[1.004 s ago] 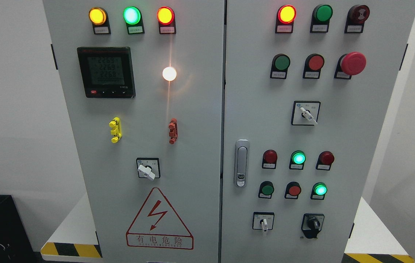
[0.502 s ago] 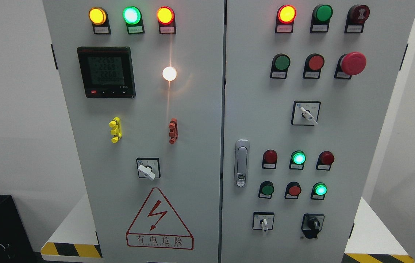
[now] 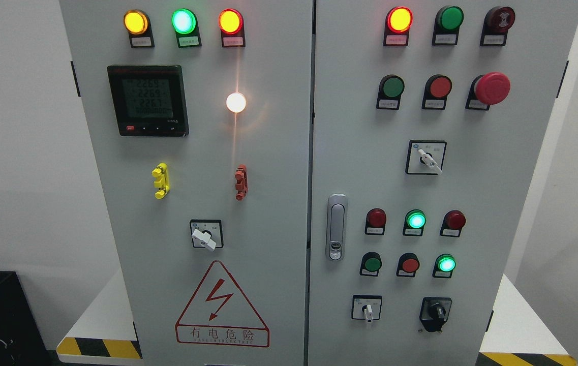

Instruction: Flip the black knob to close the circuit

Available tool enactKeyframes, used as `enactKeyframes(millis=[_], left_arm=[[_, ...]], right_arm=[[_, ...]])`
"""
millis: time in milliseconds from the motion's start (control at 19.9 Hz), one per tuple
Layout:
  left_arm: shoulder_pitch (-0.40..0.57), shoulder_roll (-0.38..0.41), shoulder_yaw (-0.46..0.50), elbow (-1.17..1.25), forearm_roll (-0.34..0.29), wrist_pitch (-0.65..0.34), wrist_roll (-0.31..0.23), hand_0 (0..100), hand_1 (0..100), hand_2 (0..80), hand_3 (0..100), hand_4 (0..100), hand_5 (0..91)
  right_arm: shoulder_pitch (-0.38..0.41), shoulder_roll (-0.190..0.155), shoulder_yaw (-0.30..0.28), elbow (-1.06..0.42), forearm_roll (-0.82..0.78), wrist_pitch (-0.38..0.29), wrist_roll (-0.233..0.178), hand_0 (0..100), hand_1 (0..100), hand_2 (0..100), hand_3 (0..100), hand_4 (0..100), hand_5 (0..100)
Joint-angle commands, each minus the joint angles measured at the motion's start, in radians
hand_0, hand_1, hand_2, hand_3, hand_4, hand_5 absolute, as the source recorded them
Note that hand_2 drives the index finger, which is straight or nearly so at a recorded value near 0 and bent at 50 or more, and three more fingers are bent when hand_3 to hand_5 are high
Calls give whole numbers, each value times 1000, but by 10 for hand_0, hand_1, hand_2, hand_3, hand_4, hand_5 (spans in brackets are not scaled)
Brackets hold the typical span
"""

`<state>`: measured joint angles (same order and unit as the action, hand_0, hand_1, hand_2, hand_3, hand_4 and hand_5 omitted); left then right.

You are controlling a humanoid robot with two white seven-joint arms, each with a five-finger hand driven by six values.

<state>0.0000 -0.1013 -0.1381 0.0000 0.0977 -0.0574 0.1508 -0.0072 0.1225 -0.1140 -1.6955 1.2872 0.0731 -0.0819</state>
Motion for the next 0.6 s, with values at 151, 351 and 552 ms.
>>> enactKeyframes(millis=[151, 351, 552], left_arm=[[23, 0, 0, -31, 0, 1, -1, 120, 556, 0, 0, 0, 0], [23, 0, 0, -29, 0, 1, -1, 120, 556, 0, 0, 0, 0], [23, 0, 0, -31, -1, 1, -1, 120, 556, 0, 0, 0, 0]], right_arm=[[-85, -3, -7, 5, 18, 31, 13, 0, 0, 912, 1000, 970, 1000], [-117, -4, -9, 31, 18, 36, 13, 0, 0, 907, 1000, 968, 1000], [-148, -7, -7, 57, 18, 48, 14, 0, 0, 902, 1000, 967, 1000]])
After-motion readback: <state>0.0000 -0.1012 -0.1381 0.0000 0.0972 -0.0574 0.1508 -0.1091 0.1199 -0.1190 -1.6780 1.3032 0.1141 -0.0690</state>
